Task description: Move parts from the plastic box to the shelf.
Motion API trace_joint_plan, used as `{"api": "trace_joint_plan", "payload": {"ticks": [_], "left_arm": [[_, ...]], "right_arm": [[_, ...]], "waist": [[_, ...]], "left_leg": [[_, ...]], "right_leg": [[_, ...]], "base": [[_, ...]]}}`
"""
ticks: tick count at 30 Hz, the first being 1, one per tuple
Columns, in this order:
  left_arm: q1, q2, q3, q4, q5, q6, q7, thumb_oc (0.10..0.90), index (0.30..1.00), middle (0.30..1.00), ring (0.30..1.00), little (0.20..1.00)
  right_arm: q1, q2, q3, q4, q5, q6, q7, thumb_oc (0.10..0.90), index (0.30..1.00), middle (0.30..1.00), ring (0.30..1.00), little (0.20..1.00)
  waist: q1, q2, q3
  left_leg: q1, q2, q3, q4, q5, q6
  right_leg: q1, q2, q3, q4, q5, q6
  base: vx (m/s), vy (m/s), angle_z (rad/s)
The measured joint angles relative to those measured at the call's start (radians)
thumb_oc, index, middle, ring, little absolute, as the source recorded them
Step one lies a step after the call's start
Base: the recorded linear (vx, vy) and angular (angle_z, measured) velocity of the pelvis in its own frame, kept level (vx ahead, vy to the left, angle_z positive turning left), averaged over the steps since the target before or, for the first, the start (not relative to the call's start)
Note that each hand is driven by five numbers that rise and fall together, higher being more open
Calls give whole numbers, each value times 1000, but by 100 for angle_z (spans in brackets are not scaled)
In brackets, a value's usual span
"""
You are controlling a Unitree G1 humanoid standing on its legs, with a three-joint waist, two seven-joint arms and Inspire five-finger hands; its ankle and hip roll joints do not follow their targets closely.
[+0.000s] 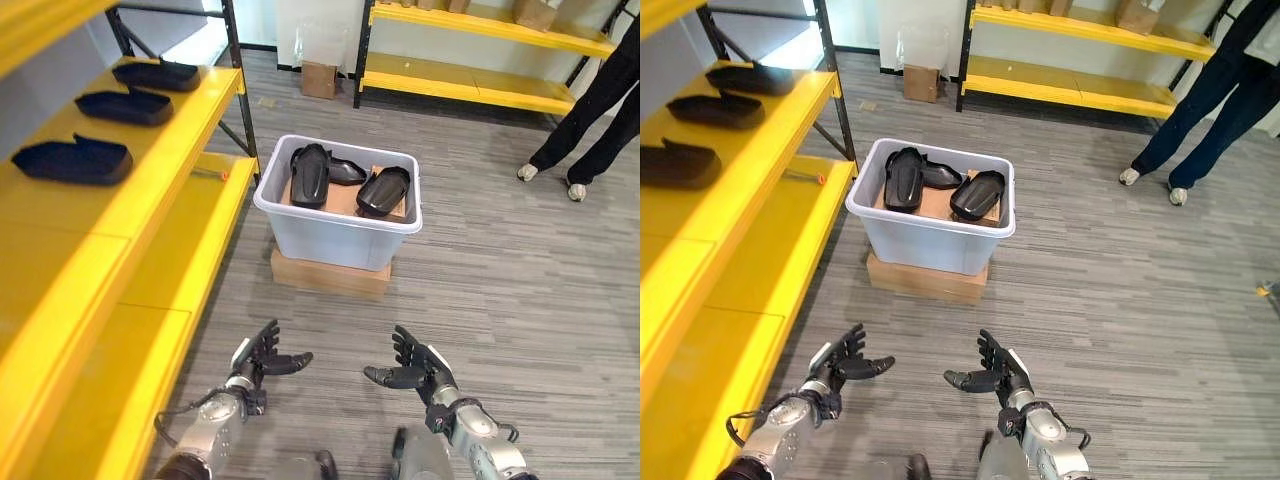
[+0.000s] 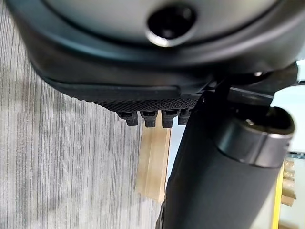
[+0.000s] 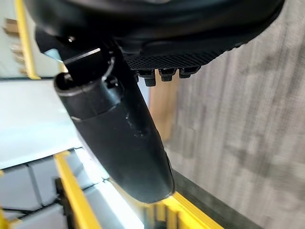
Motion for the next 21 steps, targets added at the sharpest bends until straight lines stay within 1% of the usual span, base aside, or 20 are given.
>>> {"api": "trace_joint_plan", "payload": {"ticks": [1,2,3,4,6,7,8,9,10,11,12,13,14,15,16,17,18,19,20,21], "left_arm": [[0,-5,4,-11,0,-4,-10,900,1000,1000,1000,1000],[14,-10,16,-13,0,-3,-10,900,1000,1000,1000,1000],[28,-8,21,-12,0,0,-9,900,1000,1000,1000,1000],[45,-5,23,-8,0,8,-9,900,1000,1000,1000,1000],[63,-22,28,-5,0,9,-9,900,1000,1000,1000,1000],[62,-22,31,-5,0,10,-11,900,1000,1000,1000,1000],[69,-30,31,-5,1,10,-13,900,1000,1000,1000,1000],[70,-61,49,16,3,11,-12,900,1000,1000,1000,1000],[67,-86,42,21,4,12,-15,900,1000,1000,1000,1000],[61,-83,38,0,4,8,-24,900,1000,1000,1000,1000],[44,-61,35,-37,3,1,-21,900,1000,1000,1000,1000],[43,-45,33,-54,3,1,-17,900,1000,1000,1000,1000],[42,-37,34,-58,3,-2,-16,900,1000,1000,1000,1000],[47,-53,39,-47,2,3,-12,900,1000,1000,1000,1000],[52,-43,39,-31,2,3,-13,900,1000,1000,1000,1000],[23,-45,38,-15,-4,6,-9,900,1000,1000,1000,1000],[37,-43,34,-25,-6,5,-8,900,1000,1000,1000,1000],[42,-35,14,-44,-6,5,-6,900,1000,1000,1000,1000],[45,-13,-3,-60,-6,2,-17,900,1000,1000,1000,1000],[45,-10,-4,-51,-6,3,-15,900,1000,1000,1000,1000]], "right_arm": [[8,-9,-4,15,0,4,-4,900,1000,1000,1000,1000],[6,-10,-3,32,0,13,-6,900,1000,1000,1000,1000],[5,-14,-5,37,0,14,-8,900,1000,1000,1000,1000],[3,-19,-16,37,0,13,-8,900,1000,1000,1000,1000],[-18,-27,-21,48,-1,13,-8,900,1000,1000,1000,1000],[-22,-31,-24,49,-1,13,-7,900,1000,1000,1000,1000],[-16,-32,-23,49,-1,14,-5,900,1000,1000,1000,1000],[-18,-45,-24,67,-1,12,0,900,1000,1000,1000,1000],[-14,-50,-41,93,-2,19,-4,900,1000,1000,1000,1000],[-7,-46,-49,108,-1,26,-7,900,1000,1000,1000,1000],[-11,-39,-48,117,-2,28,-6,900,1000,1000,1000,1000],[-19,-41,-48,108,-2,26,-5,900,1000,1000,1000,1000],[-40,-45,-49,105,-2,20,-1,900,1000,1000,1000,1000],[-105,-65,-45,96,-1,9,2,900,1000,1000,1000,1000],[-118,-61,-36,74,0,-7,2,900,1000,1000,1000,1000],[-103,-60,-23,84,0,-12,0,900,1000,1000,1000,1000],[-73,-61,-3,84,0,1,1,900,1000,1000,1000,1000],[-59,-61,-4,87,0,5,-1,900,1000,1000,1000,1000],[-62,-39,-4,99,0,15,-15,900,1000,1000,1000,1000],[-71,-29,-2,103,0,14,-19,900,1000,1000,1000,1000]], "waist": [[-32,-5,1],[-17,-17,-3],[-7,-12,-1],[-8,15,-2],[-12,60,-4],[-11,70,-6],[-8,49,-14],[-13,49,-27],[-15,71,-40],[-11,80,-53],[6,50,-68],[20,41,-75],[23,43,-76],[25,89,-89],[9,103,-122],[19,93,-129],[42,65,-134],[50,53,-133],[96,-3,-113],[115,-34,-95]], "left_leg": [[-5,3,-10,26,-18,111],[16,-13,-8,23,-30,106],[45,-20,2,13,-36,96],[96,-23,2,-31,-43,84],[169,-22,-1,-72,-42,74],[203,-37,3,-67,-42,44],[228,-65,10,-22,-38,-7],[241,-78,-19,63,-25,-87],[218,-33,-32,177,-66,-86],[202,65,-35,236,-102,-91],[153,191,-53,281,-116,-127],[131,250,-56,283,-104,-144],[120,288,-73,264,-94,-153],[124,305,-132,222,19,-188],[73,330,-132,372,42,-210],[-100,344,-204,680,312,-164],[-229,342,-263,829,694,-111],[-349,345,-306,987,720,-66],[-492,320,-303,1019,479,5],[-531,321,-274,886,365,20]], "right_leg": [[-15,-7,-3,-96,36,3],[-18,-9,-8,-177,62,-5],[-28,7,-38,-250,91,-10],[-15,44,-117,-331,118,-21],[10,118,-199,-366,138,-58],[40,155,-238,-365,143,-122],[99,176,-249,-401,125,-232],[126,167,-179,-397,213,-296],[148,166,-159,-374,247,-283],[185,189,-146,-387,247,-252],[214,198,-127,-380,212,-236],[220,199,-115,-360,186,-229],[223,201,-98,-341,175,-216],[196,214,-133,-232,122,-194],[209,243,-170,-191,32,-184],[233,294,-104,-210,-36,-257],[287,310,-76,-268,-27,-267],[315,317,-73,-286,-23,-274],[353,304,-13,-299,-27,-251],[397,295,15,-330,-7,-211]], "base": [[346,-37,128],[364,-57,82],[518,-98,19],[475,-116,7],[365,-105,-4],[384,-156,-15],[385,-164,-11],[349,-165,6],[325,-162,44],[313,-163,63],[333,-210,37],[312,-253,-9],[380,-400,-94],[259,-516,-131],[212,-529,-137],[216,-475,-90],[167,-213,-50],[179,-75,-62],[238,138,-78],[184,139,-89]]}}
